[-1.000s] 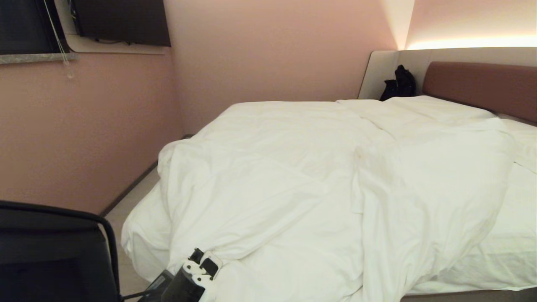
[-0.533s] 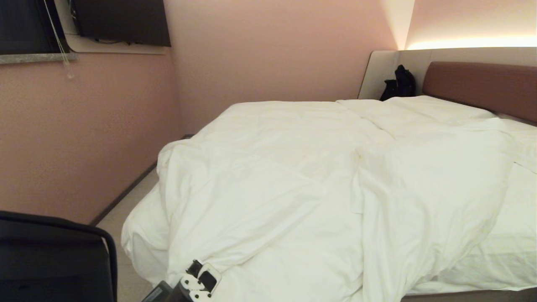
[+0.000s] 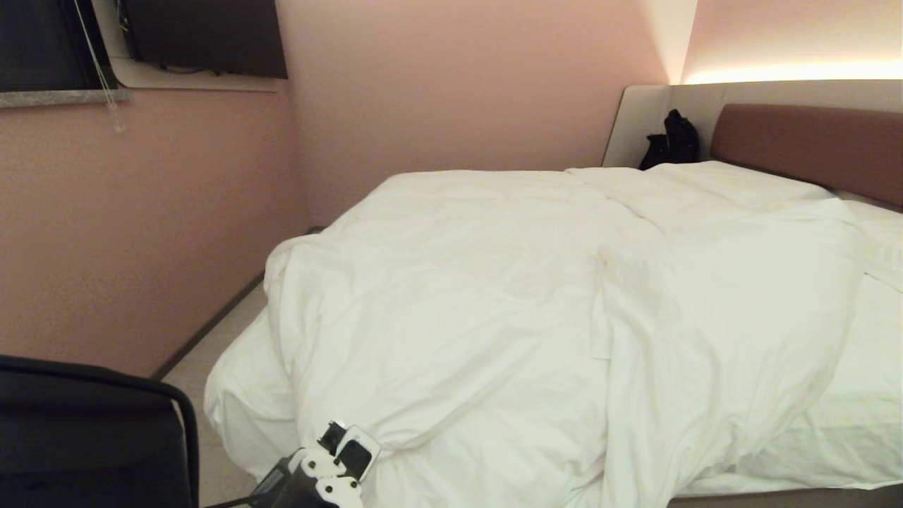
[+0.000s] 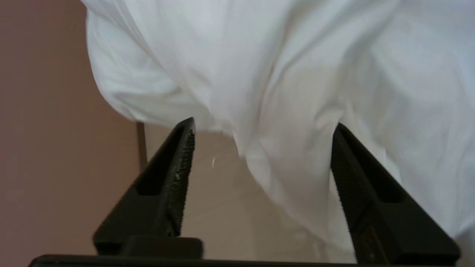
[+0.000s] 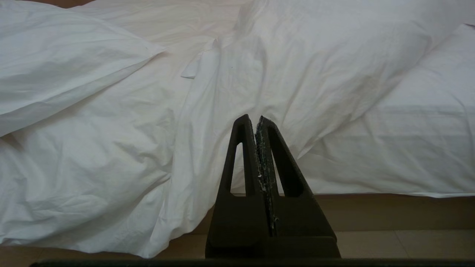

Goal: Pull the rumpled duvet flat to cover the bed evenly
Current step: Flatten the corners of the folded blanket

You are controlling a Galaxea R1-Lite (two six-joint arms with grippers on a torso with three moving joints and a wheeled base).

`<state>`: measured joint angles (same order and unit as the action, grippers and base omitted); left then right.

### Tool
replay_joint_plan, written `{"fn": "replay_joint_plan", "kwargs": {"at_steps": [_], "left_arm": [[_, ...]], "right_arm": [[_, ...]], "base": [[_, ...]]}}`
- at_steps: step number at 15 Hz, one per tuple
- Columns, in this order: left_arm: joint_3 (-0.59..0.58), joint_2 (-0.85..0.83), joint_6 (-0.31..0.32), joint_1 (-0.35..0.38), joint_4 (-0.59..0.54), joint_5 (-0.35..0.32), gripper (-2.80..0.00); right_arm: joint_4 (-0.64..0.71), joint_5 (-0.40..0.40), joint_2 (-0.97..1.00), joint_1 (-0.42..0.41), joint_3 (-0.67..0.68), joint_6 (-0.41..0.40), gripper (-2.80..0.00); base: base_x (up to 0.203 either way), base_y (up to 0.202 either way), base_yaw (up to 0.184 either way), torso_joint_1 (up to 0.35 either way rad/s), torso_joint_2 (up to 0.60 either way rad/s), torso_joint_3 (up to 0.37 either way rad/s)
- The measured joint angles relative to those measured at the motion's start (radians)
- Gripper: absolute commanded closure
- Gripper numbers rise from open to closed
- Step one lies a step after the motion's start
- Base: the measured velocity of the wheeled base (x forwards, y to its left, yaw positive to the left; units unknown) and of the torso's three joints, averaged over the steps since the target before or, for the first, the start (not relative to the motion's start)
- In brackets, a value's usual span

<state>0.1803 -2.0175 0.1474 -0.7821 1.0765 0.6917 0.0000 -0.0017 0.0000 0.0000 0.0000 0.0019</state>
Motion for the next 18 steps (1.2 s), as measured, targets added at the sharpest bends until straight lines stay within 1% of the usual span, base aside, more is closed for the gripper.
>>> {"fn": "replay_joint_plan", "kwargs": {"at_steps": [3,6,7,9,10,13,16,18], "left_arm": [[0.024,0.007,0.045,0.000,0.155,0.000,-2.80],[0.046,0.015,0.124,-0.014,0.309,-0.001,-2.80],[0.047,0.025,0.136,-0.029,0.332,-0.002,-2.80],[0.071,0.055,0.145,-0.050,0.335,-0.003,-2.80],[0.093,0.069,0.147,-0.054,0.330,-0.005,0.00],[0.186,0.094,0.161,-0.057,0.296,-0.016,0.00],[0.308,0.100,0.167,-0.057,0.201,-0.040,0.00],[0.418,0.099,0.171,-0.057,0.111,-0.053,0.00]], "right_arm": [[0.000,0.000,0.000,0.000,0.000,0.000,0.00],[0.000,0.000,0.000,0.000,0.000,0.000,0.00],[0.000,0.000,0.000,0.000,0.000,0.000,0.00],[0.000,0.000,0.000,0.000,0.000,0.000,0.00],[0.000,0.000,0.000,0.000,0.000,0.000,0.00],[0.000,0.000,0.000,0.000,0.000,0.000,0.00],[0.000,0.000,0.000,0.000,0.000,0.000,0.00],[0.000,0.000,0.000,0.000,0.000,0.000,0.00]], "base": [[0.000,0.000,0.000,0.000,0.00,0.000],[0.000,0.000,0.000,0.000,0.00,0.000],[0.000,0.000,0.000,0.000,0.00,0.000],[0.000,0.000,0.000,0.000,0.00,0.000],[0.000,0.000,0.000,0.000,0.00,0.000],[0.000,0.000,0.000,0.000,0.00,0.000],[0.000,0.000,0.000,0.000,0.00,0.000],[0.000,0.000,0.000,0.000,0.00,0.000]]}}
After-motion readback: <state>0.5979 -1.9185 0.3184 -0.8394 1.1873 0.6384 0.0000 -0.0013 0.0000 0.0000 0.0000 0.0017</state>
